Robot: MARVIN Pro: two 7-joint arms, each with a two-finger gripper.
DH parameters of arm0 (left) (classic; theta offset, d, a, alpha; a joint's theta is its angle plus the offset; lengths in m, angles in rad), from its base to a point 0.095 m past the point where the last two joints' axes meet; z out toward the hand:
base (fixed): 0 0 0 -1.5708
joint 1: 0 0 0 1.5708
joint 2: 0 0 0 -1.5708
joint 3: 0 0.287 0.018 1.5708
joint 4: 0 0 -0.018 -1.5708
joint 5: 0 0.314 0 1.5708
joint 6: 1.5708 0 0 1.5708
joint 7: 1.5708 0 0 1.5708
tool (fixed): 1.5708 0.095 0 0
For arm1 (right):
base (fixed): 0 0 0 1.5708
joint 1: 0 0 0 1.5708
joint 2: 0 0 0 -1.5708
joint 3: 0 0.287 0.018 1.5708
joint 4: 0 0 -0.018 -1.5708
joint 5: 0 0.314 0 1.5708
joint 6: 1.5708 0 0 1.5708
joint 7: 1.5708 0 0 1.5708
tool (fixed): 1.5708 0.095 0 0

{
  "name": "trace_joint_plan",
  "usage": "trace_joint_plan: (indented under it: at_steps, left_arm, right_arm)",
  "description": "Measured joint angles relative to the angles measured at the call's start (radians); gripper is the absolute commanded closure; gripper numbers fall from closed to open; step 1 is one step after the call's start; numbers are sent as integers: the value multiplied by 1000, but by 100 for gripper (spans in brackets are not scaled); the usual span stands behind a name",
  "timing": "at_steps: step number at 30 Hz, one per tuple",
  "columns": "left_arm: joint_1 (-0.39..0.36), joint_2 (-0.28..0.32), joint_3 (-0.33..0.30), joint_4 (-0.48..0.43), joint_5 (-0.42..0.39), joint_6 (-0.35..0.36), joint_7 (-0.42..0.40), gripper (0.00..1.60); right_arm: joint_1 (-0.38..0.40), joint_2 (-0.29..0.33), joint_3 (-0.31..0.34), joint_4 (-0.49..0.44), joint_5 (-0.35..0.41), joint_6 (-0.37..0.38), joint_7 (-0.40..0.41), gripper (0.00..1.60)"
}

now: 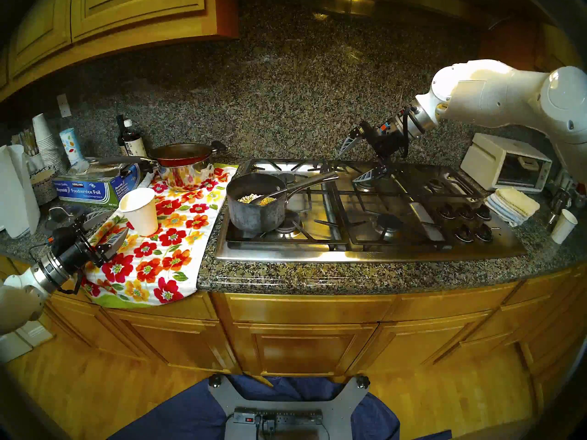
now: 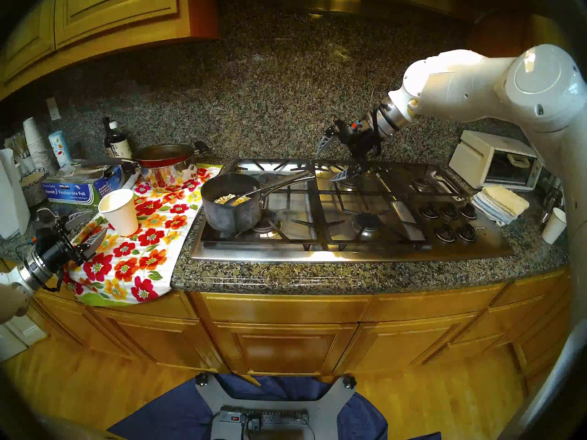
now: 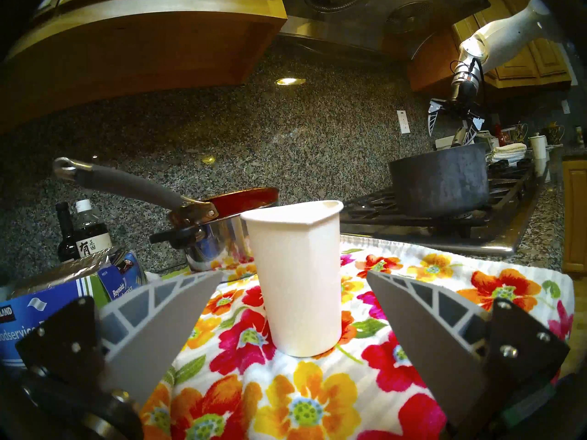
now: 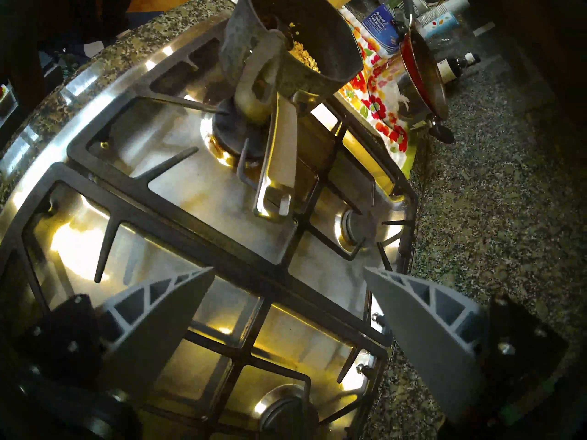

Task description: Pour oats into pot and stir with a spoon

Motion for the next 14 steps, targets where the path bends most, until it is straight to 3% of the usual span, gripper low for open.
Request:
trace_joint_plan:
  at_steps: [14]
  left_arm:
    - [8, 0, -8, -1, 0, 0, 0, 0]
  right_arm:
    - [-11, -9, -1, 15, 2, -5, -3, 0]
